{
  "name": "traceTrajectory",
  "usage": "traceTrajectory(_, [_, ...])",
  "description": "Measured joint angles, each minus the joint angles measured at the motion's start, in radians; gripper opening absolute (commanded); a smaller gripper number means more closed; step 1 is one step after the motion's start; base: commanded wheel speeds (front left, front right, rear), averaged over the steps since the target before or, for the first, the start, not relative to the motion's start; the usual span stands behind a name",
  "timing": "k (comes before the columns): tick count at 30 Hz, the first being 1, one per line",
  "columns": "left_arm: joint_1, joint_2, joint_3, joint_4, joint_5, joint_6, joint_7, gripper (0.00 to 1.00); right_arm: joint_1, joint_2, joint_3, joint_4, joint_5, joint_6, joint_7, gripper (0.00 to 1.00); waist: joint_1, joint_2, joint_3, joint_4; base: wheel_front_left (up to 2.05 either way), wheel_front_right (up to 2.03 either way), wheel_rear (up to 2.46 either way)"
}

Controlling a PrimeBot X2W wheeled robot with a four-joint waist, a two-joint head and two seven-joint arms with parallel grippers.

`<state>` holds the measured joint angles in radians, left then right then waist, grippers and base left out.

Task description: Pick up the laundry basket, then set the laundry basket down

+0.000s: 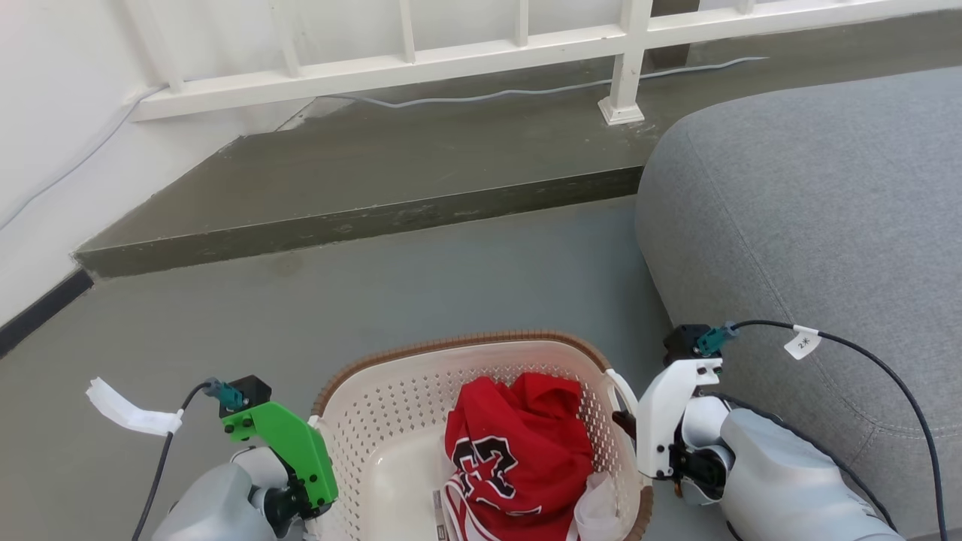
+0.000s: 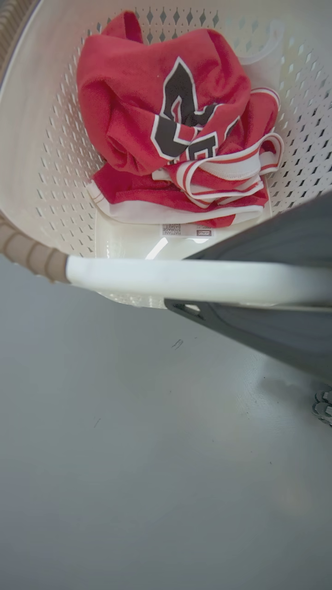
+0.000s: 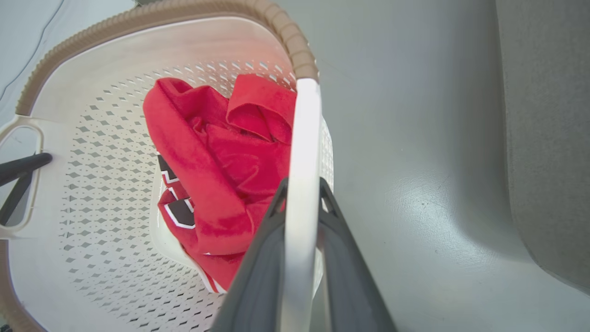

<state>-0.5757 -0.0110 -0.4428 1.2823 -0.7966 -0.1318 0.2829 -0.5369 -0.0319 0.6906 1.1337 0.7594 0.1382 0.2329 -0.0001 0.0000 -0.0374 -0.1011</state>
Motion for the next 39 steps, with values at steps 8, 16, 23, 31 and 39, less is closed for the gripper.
traceTrajectory(8, [0.003,0.000,-0.006,0.000,-0.007,0.000,0.003,0.00,0.009,-0.006,0.007,-0.002,0.025,0.000,0.011,0.00,0.0000,0.0000,-0.004,-0.001,0.00,0.00,0.00])
traceTrajectory(16, [0.003,-0.001,-0.010,-0.001,-0.009,0.000,0.004,0.00,0.009,-0.013,0.021,-0.012,0.034,0.000,0.012,0.00,0.0000,0.0000,-0.004,-0.002,0.00,0.00,0.00])
traceTrajectory(23, [0.003,-0.001,-0.012,-0.001,-0.012,0.000,0.004,0.00,0.008,-0.018,0.030,-0.020,0.043,0.000,0.012,0.00,0.0000,0.0000,0.000,-0.002,0.00,0.00,0.00])
traceTrajectory(31, [0.003,-0.001,-0.014,-0.001,-0.016,0.000,0.004,0.00,0.008,-0.022,0.038,-0.023,0.052,0.000,0.015,0.00,0.0001,0.0000,0.009,-0.003,0.00,0.00,0.00])
traceTrajectory(39, [0.003,-0.001,-0.016,-0.001,-0.016,0.000,0.004,0.00,0.008,-0.023,0.044,-0.023,0.066,0.000,0.015,0.00,0.0001,0.0000,0.016,-0.003,0.00,0.00,0.00])
